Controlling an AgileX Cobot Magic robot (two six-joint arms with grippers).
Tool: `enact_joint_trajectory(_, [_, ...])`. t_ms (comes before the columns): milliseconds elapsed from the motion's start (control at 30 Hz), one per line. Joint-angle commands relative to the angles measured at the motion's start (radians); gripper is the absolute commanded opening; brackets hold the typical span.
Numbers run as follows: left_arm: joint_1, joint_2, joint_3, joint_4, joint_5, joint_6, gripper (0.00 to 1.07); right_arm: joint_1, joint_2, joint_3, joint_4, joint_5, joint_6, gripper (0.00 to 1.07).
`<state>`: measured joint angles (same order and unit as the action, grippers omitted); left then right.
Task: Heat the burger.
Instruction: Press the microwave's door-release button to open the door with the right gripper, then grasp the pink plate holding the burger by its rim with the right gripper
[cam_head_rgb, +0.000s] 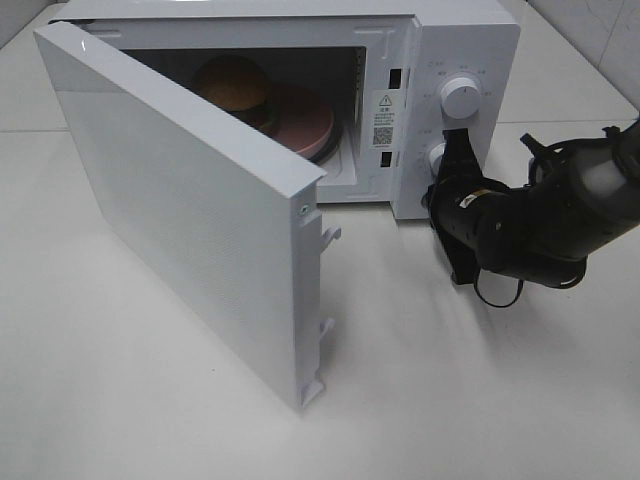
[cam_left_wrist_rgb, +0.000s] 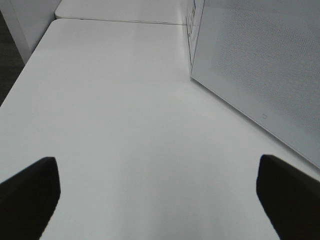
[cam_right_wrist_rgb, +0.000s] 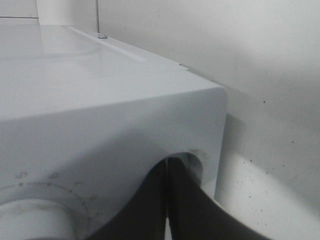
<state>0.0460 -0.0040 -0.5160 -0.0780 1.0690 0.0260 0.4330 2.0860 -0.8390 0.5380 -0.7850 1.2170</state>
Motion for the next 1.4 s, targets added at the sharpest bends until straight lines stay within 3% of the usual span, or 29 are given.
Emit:
enact_joint_trajectory(33, [-0.002,-0.013,0.001,-0.001,0.0,-0.002,1.0,-0.001,-0.063,0.001,0.028,-0.241,-0.01,0.0])
enact_joint_trajectory(700, [-0.002,-0.013,0.001,-0.001,0.0,-0.002,1.0,0.009,-0.27,0.172,-0.057,0.144,-0.15,0.0])
enact_joint_trajectory(967, [-0.002,-0.013,0.001,-0.001,0.0,-0.002,1.0,0.009,-0.412,0.175,-0.057,0.413,-0.469,0.01])
enact_joint_trajectory(1400, [-0.002,-0.013,0.001,-0.001,0.0,-0.002,1.0,0.009,-0.549,0.167,-0.057,0.668,-0.919,0.04])
